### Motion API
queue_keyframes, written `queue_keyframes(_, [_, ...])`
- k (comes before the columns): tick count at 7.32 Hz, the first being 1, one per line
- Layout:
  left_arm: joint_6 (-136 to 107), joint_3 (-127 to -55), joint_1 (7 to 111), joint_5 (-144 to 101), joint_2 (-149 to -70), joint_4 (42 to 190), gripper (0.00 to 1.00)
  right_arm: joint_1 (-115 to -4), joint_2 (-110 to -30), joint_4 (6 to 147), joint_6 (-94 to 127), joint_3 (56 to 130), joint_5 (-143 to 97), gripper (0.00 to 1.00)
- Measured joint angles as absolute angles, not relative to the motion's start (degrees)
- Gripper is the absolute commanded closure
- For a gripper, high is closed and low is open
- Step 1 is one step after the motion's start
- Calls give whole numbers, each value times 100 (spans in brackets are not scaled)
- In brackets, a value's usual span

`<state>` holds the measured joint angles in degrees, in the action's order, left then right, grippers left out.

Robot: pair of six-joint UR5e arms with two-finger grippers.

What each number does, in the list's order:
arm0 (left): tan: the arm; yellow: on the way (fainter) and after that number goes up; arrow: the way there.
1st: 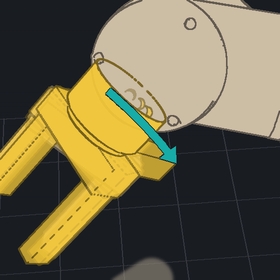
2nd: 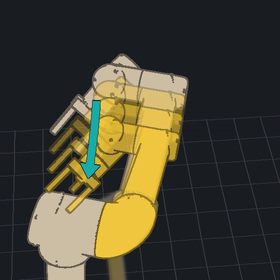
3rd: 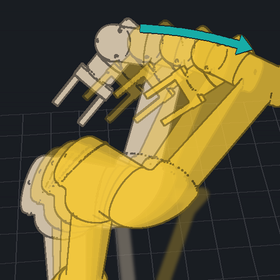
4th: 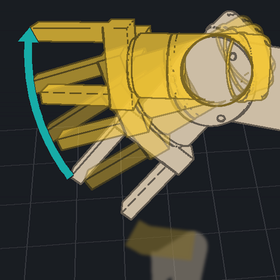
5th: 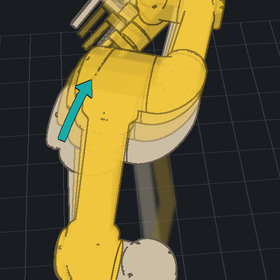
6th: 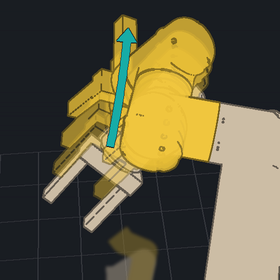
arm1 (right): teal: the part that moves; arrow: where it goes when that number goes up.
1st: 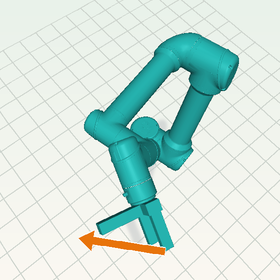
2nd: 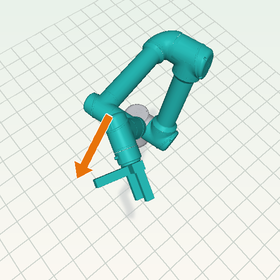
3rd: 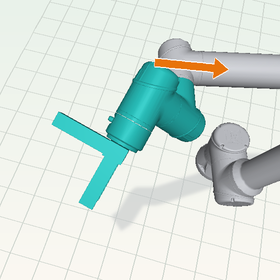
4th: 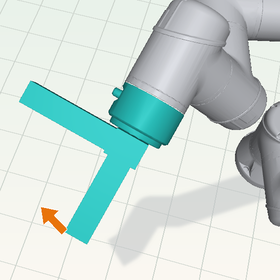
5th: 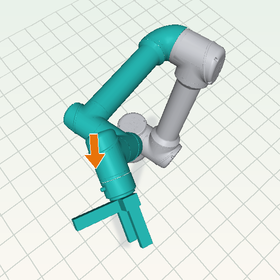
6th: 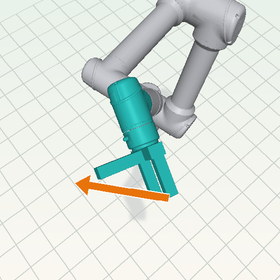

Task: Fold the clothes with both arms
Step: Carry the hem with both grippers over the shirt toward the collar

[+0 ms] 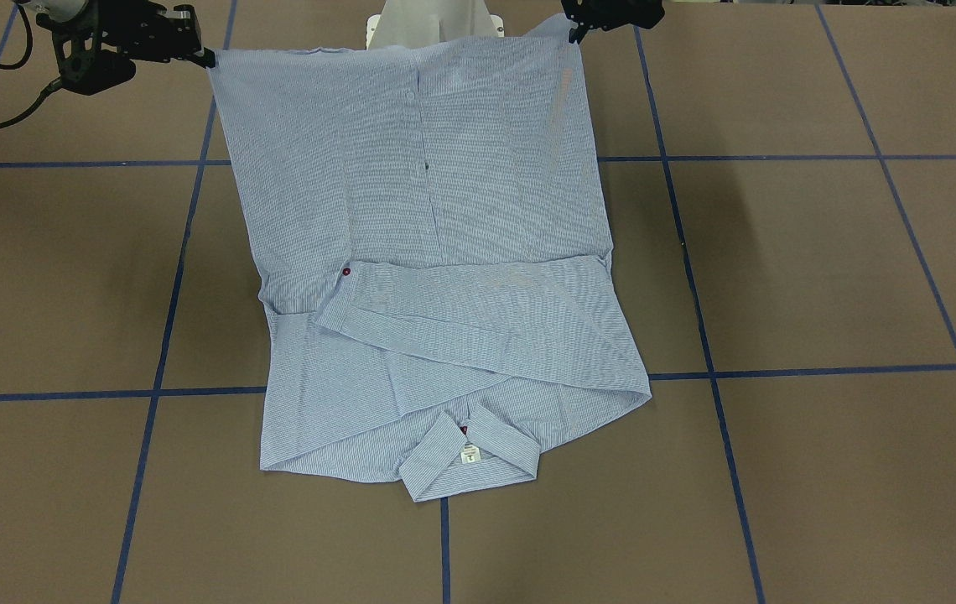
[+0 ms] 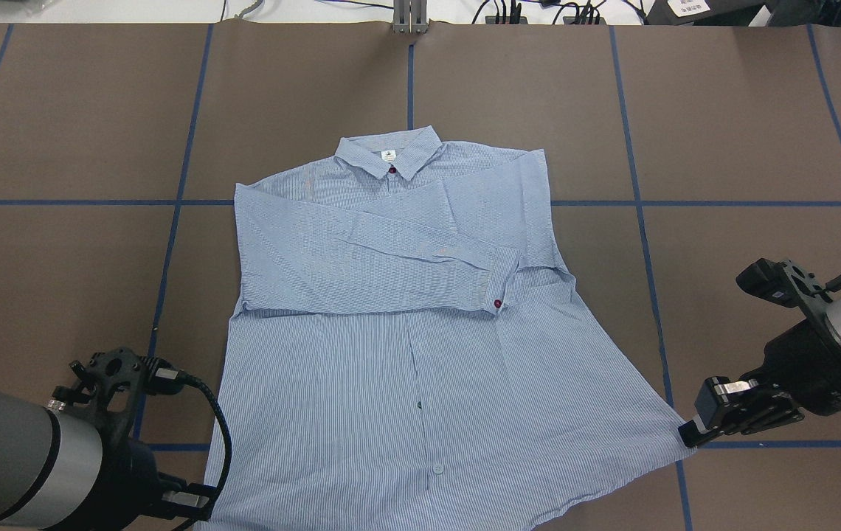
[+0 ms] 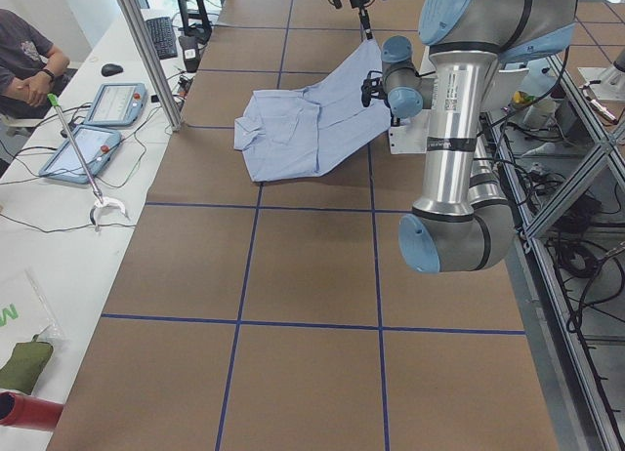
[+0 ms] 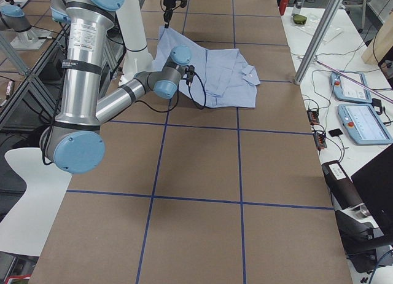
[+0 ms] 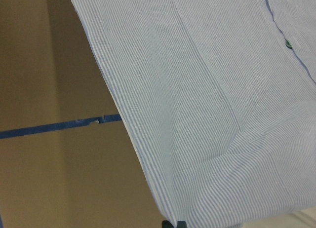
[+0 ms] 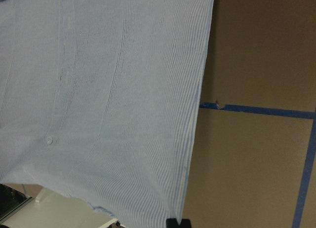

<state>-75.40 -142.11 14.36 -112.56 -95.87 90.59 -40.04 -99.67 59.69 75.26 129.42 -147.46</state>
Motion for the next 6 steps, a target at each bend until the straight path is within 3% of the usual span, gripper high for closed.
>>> queue_keyframes(3, [-7524,-14047,1546,-11269,-9628,9017,100,-4453,-9738,5890,7519,12696,-14801,100])
queue_keyframes(6, [-7401,-13730,2063,-11271,-9811,9016,100,-4822,-9061,5890,7515,11968,-14790,100])
